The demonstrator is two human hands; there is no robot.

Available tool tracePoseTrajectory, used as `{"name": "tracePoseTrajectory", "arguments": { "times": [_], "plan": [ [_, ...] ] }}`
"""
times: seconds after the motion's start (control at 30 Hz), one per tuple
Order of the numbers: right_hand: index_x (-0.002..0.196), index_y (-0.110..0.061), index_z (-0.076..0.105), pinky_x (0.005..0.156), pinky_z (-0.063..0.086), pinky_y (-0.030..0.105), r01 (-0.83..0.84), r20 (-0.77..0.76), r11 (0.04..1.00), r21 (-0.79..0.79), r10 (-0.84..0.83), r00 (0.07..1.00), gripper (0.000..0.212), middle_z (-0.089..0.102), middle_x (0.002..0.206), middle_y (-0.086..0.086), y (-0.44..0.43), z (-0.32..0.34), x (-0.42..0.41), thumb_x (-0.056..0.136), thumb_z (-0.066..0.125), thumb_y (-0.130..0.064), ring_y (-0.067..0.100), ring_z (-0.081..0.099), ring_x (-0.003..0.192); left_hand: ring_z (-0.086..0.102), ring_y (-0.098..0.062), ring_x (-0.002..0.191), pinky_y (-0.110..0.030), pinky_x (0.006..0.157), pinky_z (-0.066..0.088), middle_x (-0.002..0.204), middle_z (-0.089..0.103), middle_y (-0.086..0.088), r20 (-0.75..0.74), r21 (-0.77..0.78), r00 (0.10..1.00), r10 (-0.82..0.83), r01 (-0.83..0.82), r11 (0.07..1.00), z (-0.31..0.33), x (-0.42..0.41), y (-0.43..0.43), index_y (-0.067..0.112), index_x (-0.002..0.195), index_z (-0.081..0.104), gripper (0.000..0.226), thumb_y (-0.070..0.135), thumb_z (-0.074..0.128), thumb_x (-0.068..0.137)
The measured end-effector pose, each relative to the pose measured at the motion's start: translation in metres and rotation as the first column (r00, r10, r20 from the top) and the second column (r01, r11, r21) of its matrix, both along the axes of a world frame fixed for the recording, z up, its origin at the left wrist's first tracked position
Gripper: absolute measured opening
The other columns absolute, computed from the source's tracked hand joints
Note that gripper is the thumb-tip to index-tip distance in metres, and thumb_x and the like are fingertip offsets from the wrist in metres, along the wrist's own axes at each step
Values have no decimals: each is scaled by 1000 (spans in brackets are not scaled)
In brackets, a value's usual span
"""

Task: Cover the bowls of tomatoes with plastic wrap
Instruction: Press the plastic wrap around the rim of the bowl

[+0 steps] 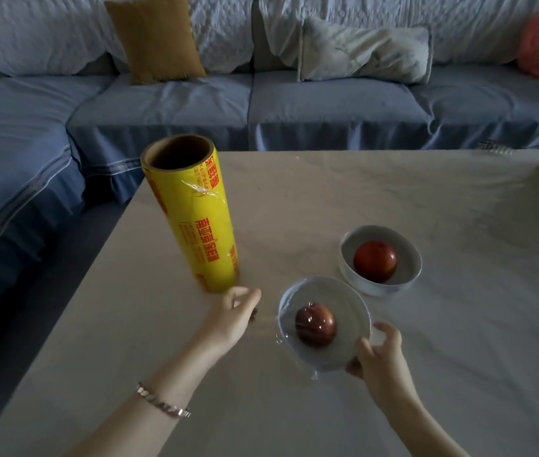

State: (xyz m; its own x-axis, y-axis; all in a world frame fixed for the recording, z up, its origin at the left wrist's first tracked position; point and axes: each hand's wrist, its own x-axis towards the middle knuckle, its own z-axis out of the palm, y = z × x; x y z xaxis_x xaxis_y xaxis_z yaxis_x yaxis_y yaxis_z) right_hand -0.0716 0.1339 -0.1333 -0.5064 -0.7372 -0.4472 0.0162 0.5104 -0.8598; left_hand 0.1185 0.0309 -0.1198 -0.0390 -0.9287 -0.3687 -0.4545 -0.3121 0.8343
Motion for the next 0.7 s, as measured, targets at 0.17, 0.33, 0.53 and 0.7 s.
{"name": "tracePoseTrajectory", "arguments": {
  "times": [0.17,0.33,0.53,0.7],
  "plan": [
    [128,-12,29,74,55,45,28,188,999,46,-36,981,46,62,79,16,25,9,14,89,52,-5,30,63,67,60,-16,74,-24,61,41,77,64,-1,23,-27,987,-156,157,987,7,-16,-6,12,89,63,21,32,67,83],
    [126,-12,31,50,51,28,-86,290,991,98,54,955,40,56,75,11,37,25,11,91,48,-3,21,59,55,57,-11,61,-23,55,37,66,57,-2,112,111,943,-312,300,947,17,-19,-9,13,69,56,20,20,66,84],
    [112,-28,55,72,42,19,-360,-388,932,35,345,855,29,54,108,3,12,45,-22,85,57,-15,14,58,87,63,-15,51,-24,54,51,66,65,-10,-418,206,906,58,32,978,27,-26,-10,13,65,46,27,1,48,89],
    [112,-17,63,95,39,25,-686,-611,725,-60,517,600,24,61,108,-3,-57,49,-20,94,46,-17,14,54,106,66,-20,52,-24,57,56,74,73,-9,-628,109,775,69,1,994,36,-37,-5,10,63,42,30,-3,38,89]
  ]
}}
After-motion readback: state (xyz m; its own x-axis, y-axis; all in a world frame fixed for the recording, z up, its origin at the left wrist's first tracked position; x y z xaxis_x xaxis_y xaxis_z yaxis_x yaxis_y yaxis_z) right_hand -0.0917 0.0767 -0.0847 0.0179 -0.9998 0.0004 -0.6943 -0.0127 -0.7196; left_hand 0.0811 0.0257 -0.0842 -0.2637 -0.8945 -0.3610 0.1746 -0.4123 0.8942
